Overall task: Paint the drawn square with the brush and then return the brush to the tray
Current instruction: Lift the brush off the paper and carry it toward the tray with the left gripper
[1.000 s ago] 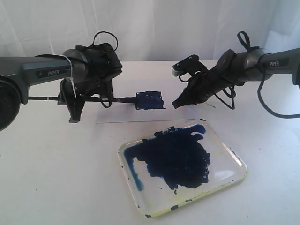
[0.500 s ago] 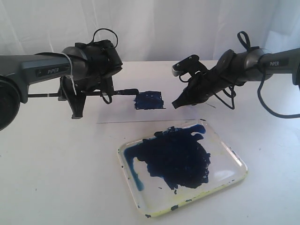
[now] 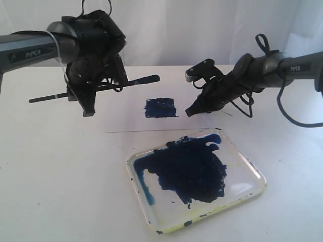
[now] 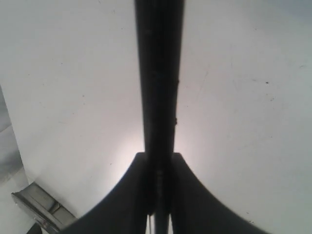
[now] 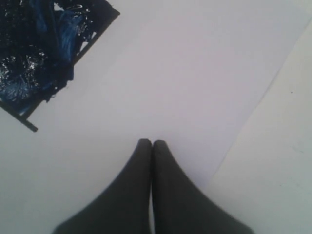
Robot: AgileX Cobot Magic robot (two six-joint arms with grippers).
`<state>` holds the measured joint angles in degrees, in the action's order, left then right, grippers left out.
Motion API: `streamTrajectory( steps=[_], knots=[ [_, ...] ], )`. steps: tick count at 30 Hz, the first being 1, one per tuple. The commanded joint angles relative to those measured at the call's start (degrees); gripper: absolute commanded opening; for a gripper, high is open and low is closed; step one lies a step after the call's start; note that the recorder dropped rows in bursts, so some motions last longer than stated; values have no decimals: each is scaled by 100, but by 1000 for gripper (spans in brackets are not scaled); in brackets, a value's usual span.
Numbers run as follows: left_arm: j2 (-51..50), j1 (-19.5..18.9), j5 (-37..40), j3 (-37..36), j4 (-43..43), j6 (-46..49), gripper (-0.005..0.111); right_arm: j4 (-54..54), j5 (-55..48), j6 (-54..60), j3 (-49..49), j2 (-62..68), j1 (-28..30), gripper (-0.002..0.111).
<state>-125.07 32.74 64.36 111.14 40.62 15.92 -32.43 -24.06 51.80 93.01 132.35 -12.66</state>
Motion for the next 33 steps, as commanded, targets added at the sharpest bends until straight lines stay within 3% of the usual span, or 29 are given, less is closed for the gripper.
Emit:
streamTrajectory(
  steps=[1, 4, 8, 14, 16, 18, 20, 23, 26, 29, 31, 33],
  knots=[
    [340, -9, 561, -240, -378, 290, 0, 118, -107, -5, -46, -32, 13, 0],
    [609, -9, 561, -514, -523, 307, 0, 105, -107, -5, -46, -139, 13, 1],
    [1030, -9, 561, -1104, -523, 263, 0, 54, -117, -5, -46, -248, 13, 12],
    [1613, -9, 561, -1947, -546, 47, 0, -423, -77, -5, -43, -433, 13, 43],
    [1920, -9, 561, -2357, -743, 35, 0, -421, -101, -5, -43, -572, 13, 58],
    [2151, -9, 561, -2696, -1006, 54, 0, -354, -524, -41, -43, -782, 13, 64],
    [2277, 39, 561, -3034, -1020, 42, 0, -162, -868, -203, -43, -1055, 13, 63],
    [2293, 387, 561, -3596, -812, -203, 0, 894, -1320, -1691, -43, -1624, 13, 61],
    [2269, 705, 420, -3809, -651, -481, 0, 1967, -1949, -2818, -43, -1924, 13, 44],
    [2130, 937, 138, -3838, -685, -784, 0, 2548, -2762, -3260, -43, -2099, 13, 13],
    [2018, 1038, 195, -3838, -603, -888, 0, 2533, -2980, -3261, -43, -2134, 13, 1],
    [1857, 1136, 396, -3838, -508, -877, 0, 2520, -3068, -3261, -43, -2147, 13, 0]
  ],
)
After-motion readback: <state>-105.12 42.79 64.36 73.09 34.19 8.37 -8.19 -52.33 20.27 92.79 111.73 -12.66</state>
